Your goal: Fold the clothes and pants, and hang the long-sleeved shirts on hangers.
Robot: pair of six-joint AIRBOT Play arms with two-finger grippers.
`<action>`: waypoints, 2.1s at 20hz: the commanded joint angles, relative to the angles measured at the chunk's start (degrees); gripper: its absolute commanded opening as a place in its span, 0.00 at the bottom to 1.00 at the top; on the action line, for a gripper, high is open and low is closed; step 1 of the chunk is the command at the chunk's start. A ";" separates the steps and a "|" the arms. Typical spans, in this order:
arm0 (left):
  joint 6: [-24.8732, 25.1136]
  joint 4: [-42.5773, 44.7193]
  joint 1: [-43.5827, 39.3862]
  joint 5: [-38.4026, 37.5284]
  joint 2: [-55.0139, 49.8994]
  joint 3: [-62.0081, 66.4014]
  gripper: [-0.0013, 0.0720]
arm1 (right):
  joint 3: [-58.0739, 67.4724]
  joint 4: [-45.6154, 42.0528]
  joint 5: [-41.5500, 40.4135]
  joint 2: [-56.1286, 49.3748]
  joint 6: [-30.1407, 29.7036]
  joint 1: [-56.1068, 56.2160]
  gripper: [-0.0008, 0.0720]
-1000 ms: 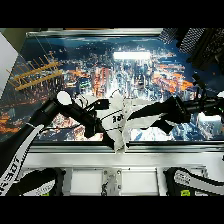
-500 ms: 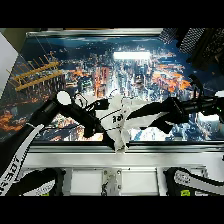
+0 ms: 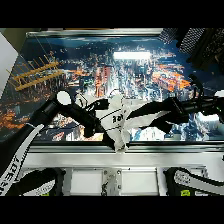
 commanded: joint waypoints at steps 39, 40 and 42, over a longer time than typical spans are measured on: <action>-19.69 0.24 4.44 0.20 3.65 0.09 0.64 | -0.04 0.11 -2.95 -0.02 0.09 0.11 0.02; -21.16 0.24 5.97 0.22 5.27 0.09 0.64 | -0.02 0.33 -3.39 -0.02 0.81 0.11 0.02; -24.70 0.26 9.42 0.55 8.68 0.09 0.64 | -0.02 2.27 -3.52 0.11 1.57 0.11 0.02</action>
